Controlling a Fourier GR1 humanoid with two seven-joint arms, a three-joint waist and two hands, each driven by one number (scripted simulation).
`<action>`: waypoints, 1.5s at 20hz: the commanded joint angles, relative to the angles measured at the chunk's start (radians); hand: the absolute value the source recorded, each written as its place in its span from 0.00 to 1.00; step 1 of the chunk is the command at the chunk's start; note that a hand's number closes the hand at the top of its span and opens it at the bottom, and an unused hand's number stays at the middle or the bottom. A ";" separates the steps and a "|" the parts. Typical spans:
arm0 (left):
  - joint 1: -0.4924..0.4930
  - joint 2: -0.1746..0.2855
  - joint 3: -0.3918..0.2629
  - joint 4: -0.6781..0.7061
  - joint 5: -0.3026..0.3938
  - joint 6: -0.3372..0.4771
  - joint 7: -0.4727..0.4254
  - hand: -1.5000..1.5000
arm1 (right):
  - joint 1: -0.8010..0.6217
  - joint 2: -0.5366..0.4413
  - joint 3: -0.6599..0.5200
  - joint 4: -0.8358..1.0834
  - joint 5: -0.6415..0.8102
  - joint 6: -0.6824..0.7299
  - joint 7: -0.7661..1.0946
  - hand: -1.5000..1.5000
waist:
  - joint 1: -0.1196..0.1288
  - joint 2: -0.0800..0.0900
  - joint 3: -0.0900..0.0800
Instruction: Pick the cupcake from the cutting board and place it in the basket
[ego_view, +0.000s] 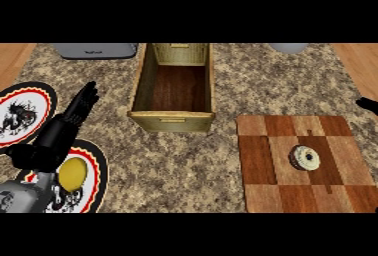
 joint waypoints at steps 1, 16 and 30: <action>-0.033 -0.027 0.010 0.018 -0.027 -0.005 0.020 0.50 | 0.042 -0.046 -0.139 -0.120 -0.171 0.123 0.122 0.00 | 0.000 0.003 0.002; -0.023 -0.096 0.069 0.001 -0.107 -0.072 0.035 0.50 | 0.158 0.286 -0.181 0.017 0.147 0.127 -0.143 0.00 | 0.027 0.010 0.005; -0.033 -0.180 0.149 0.044 -0.170 -0.162 0.037 0.50 | 0.101 0.504 -0.083 0.273 0.498 -0.046 -0.391 0.00 | 0.022 0.009 0.004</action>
